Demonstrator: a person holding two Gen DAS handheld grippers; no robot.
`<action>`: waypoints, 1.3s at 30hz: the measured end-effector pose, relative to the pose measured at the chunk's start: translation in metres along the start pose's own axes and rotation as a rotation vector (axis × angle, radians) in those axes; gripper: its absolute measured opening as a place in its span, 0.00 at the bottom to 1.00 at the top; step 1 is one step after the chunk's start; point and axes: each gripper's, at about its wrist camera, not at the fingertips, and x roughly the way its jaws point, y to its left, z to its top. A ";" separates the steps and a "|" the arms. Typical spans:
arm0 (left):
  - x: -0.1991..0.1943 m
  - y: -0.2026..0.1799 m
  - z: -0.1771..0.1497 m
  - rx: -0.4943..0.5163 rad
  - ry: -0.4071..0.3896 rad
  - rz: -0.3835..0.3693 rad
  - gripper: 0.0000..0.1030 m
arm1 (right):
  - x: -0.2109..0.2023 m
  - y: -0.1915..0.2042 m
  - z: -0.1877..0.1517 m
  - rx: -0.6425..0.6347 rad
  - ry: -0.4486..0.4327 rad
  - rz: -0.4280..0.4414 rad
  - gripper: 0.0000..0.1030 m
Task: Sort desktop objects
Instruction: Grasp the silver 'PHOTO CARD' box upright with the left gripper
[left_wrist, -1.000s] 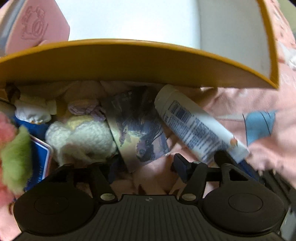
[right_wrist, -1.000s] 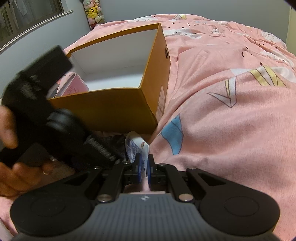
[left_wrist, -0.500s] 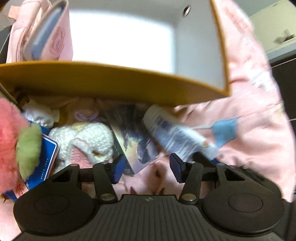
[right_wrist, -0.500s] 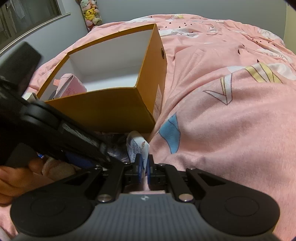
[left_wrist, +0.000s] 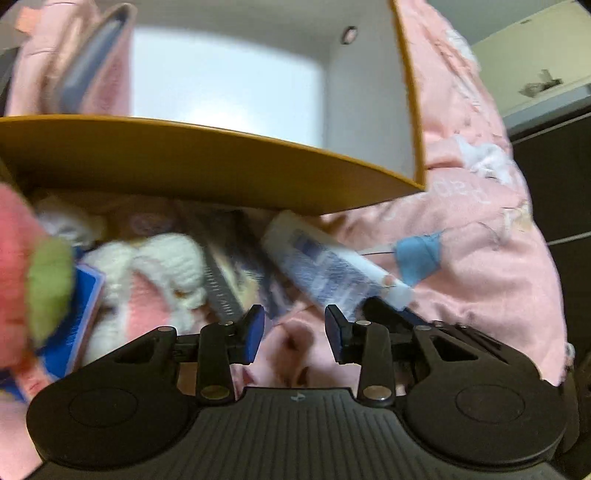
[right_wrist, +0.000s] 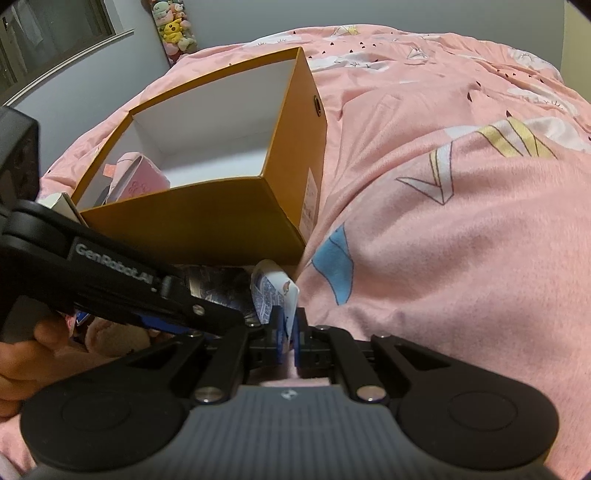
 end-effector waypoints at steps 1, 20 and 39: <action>0.000 0.001 0.001 -0.016 0.008 0.011 0.47 | 0.000 0.000 0.000 0.000 0.000 0.000 0.03; 0.036 0.005 0.020 -0.070 0.165 0.200 0.48 | 0.000 0.000 0.000 -0.001 -0.005 -0.001 0.03; 0.028 0.023 0.008 -0.114 0.038 0.057 0.33 | 0.001 0.004 -0.001 -0.009 -0.008 -0.004 0.03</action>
